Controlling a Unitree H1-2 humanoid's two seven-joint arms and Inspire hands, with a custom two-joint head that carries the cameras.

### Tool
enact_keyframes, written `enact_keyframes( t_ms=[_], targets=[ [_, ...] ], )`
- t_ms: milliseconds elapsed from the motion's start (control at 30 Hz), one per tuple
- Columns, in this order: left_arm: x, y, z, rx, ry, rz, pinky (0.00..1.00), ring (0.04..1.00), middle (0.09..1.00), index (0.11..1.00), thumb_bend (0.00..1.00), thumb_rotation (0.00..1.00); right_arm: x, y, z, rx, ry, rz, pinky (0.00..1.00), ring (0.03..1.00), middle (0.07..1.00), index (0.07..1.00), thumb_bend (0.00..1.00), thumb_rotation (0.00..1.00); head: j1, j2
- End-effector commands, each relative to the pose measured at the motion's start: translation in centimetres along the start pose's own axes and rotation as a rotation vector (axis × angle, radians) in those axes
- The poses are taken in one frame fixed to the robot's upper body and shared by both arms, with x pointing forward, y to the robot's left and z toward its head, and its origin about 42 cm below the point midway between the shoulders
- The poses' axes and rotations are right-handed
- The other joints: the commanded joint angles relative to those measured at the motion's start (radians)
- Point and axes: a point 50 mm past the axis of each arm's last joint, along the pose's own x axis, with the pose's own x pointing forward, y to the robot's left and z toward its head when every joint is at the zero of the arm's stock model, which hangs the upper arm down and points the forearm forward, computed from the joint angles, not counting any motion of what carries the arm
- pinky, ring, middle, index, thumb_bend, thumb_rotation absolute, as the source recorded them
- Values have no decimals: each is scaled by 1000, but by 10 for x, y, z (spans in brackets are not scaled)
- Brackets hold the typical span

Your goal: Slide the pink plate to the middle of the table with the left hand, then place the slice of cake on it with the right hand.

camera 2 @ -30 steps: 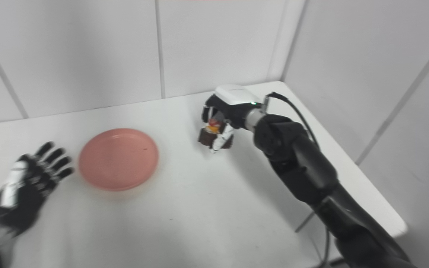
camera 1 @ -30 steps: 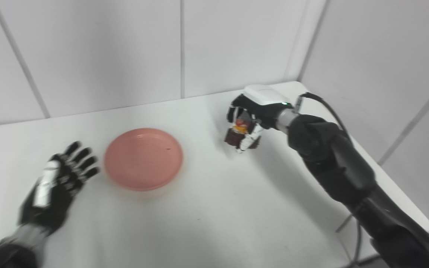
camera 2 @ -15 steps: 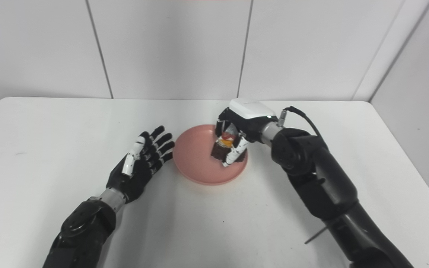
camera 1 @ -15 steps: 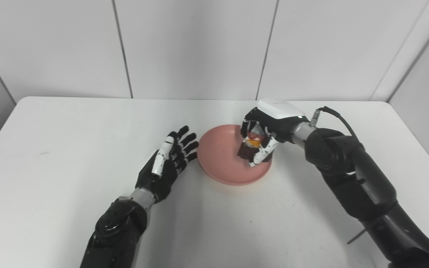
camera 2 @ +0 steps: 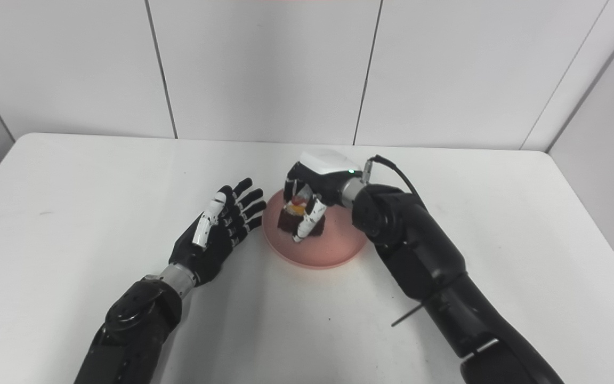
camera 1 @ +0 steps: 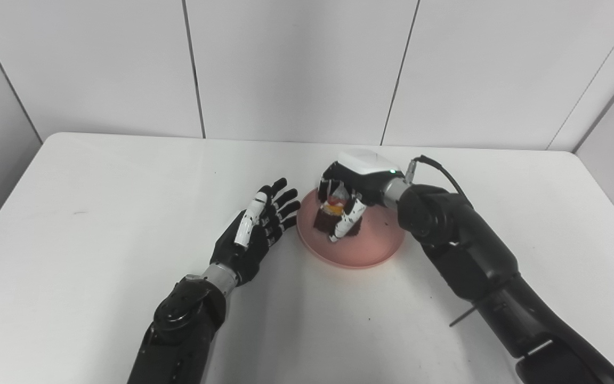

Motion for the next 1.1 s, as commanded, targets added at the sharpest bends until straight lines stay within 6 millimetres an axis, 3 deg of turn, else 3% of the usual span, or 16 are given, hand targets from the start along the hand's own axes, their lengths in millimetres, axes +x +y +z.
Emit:
enact_keyframes(
  t_ms=[0, 200, 333, 433, 567, 633, 733, 767, 800, 833, 867, 900, 1067],
  targets=[
    [-13, 10, -36, -7, 175, 56, 927, 953, 955, 959, 361, 1000, 2, -30, 9, -40, -47, -88, 260, 347, 478, 490, 524, 0, 0, 1],
    [-15, 12, -33, -8, 174, 56, 923, 948, 954, 956, 367, 1000, -2, -27, -2, -60, -20, -65, 238, 322, 477, 490, 523, 0, -17, 16],
    [-17, 14, -32, -11, 170, 58, 921, 946, 951, 954, 371, 1000, -5, -22, -8, -48, -12, -57, 291, 377, 480, 489, 524, 0, -31, 25],
    [-22, 17, -28, 12, 168, 65, 908, 937, 943, 951, 387, 1000, -12, -5, -15, -53, 19, -27, 278, 362, 479, 490, 524, 0, -59, 45],
    [-25, 18, -25, 14, 162, 69, 908, 940, 947, 952, 386, 1000, -14, 5, -15, -57, 31, -11, 336, 425, 422, 533, 515, 0, -68, 51],
    [-26, 18, -24, 23, 160, 71, 904, 940, 947, 949, 388, 1000, -15, 7, -13, -60, 41, -8, 300, 376, 474, 498, 522, 0, -68, 51],
    [-26, 18, -24, 30, 156, 77, 901, 938, 946, 947, 385, 999, -19, 11, -10, -51, 59, 15, 328, 413, 485, 495, 521, 5, -74, 56],
    [-26, 18, -24, 32, 155, 80, 898, 935, 944, 947, 384, 1000, -19, 12, -9, -49, 64, 22, 363, 457, 553, 647, 564, 172, -74, 56],
    [-27, 18, -23, 35, 154, 83, 897, 934, 944, 947, 383, 1000, -21, 12, -7, -51, 68, 32, 380, 481, 587, 725, 585, 260, -79, 59],
    [-27, 18, -23, 36, 153, 86, 894, 931, 941, 944, 382, 998, -22, 13, -6, -53, 71, 39, 471, 602, 696, 813, 641, 430, -79, 59],
    [-27, 18, -22, 40, 153, 88, 893, 930, 941, 943, 382, 996, -23, 13, -6, -55, 73, 46, 502, 643, 734, 842, 660, 489, -81, 59],
    [-27, 18, -22, 45, 153, 91, 891, 926, 938, 941, 385, 994, -24, 14, -5, -59, 74, 51, 510, 668, 760, 894, 712, 609, -81, 59],
    [-29, 19, -22, 54, 148, 95, 886, 922, 935, 940, 387, 998, -30, 17, -3, -42, 78, 79, 650, 843, 933, 990, 828, 836, -86, 61]
  ],
)
